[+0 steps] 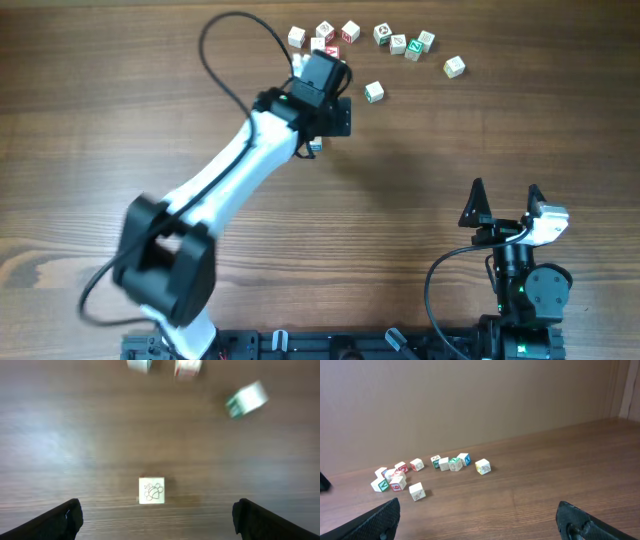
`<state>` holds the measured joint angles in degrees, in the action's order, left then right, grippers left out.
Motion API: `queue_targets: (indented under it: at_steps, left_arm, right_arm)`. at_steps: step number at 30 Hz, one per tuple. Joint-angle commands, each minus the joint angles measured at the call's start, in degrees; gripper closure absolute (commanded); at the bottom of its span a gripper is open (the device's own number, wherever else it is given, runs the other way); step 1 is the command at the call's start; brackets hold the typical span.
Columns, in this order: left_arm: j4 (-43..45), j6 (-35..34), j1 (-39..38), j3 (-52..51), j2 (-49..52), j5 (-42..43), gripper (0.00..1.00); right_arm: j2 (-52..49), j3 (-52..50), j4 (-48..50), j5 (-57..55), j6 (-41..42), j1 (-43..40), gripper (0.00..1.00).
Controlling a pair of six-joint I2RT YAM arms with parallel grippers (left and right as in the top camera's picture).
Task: Form a horizontal line
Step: 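Lower the block onto the table center and open the left gripper, then retract the left arm back toward its base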
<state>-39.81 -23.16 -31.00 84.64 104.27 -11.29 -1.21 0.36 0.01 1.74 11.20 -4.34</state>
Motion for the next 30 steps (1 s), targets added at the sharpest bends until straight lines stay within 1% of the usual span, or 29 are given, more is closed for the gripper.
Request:
queue_targets:
  at_steps: [1, 3, 6, 7, 9, 12, 15, 16, 18, 20, 23, 26, 30]
  left_arm:
    - [-8.48, 0.44, 2.27, -0.11, -8.68, -3.41, 0.0]
    - [-16.96, 0.2, 5.57, -0.11, -12.74, -3.41, 0.0]
    - [-26.93, 0.2, 10.05, -0.11, -15.61, -3.37, 0.0]
    - [-32.06, -0.28, 12.09, -0.11, -16.63, -3.37, 0.0]
    - [-38.16, -1.81, 13.97, -0.11, -17.59, -3.34, 0.0]
    - [-47.12, -3.67, 14.88, -0.11, -18.47, -3.37, 0.0]
    - [-54.18, -9.35, 14.88, -0.11, -18.84, -4.46, 0.0]
    - [-55.52, -11.63, 14.88, -0.24, -19.39, -6.08, 0.0]
    - [-56.02, -13.38, 14.88, -1.09, -22.32, -7.06, 0.0]
    - [-55.84, -13.38, 14.88, -2.49, -26.21, -7.06, 0.0]
    - [-55.78, -13.4, 14.88, -5.25, -35.39, -7.43, 0.0]
    - [-56.68, -13.35, 14.88, -5.79, -41.55, -7.41, 0.0]
    - [-56.68, -13.35, 14.88, -5.79, -45.18, -7.41, 0.0]
  right_arm:
    - [0.2, -0.07, 0.13, 0.96, -0.68, -0.13, 0.0]
    - [0.2, -0.07, 0.13, 0.96, -0.68, -0.13, 0.0]
    - [0.2, -0.07, 0.13, 0.96, -0.68, -0.13, 0.0]
    - [0.2, -0.07, 0.13, 0.96, -0.68, -0.13, 0.0]
    - [0.2, -0.07, 0.13, 0.96, -0.68, -0.13, 0.0]
    - [0.2, -0.07, 0.13, 0.96, -0.68, -0.13, 0.0]
    - [0.2, -0.07, 0.13, 0.96, -0.68, -0.13, 0.0]
    - [0.2, -0.07, 0.13, 0.96, -0.66, -0.13, 0.0]
    - [0.2, -0.07, 0.13, 0.96, -0.68, -0.13, 0.0]
    - [0.2, -0.07, 0.13, 0.96, -0.66, -0.13, 0.0]
    - [0.2, -0.07, 0.13, 0.96, -0.68, -0.13, 0.0]
    - [0.2, -0.07, 0.13, 0.96, -0.66, -0.13, 0.0]
    - [0.2, -0.07, 0.13, 0.96, -0.66, -0.13, 0.0]
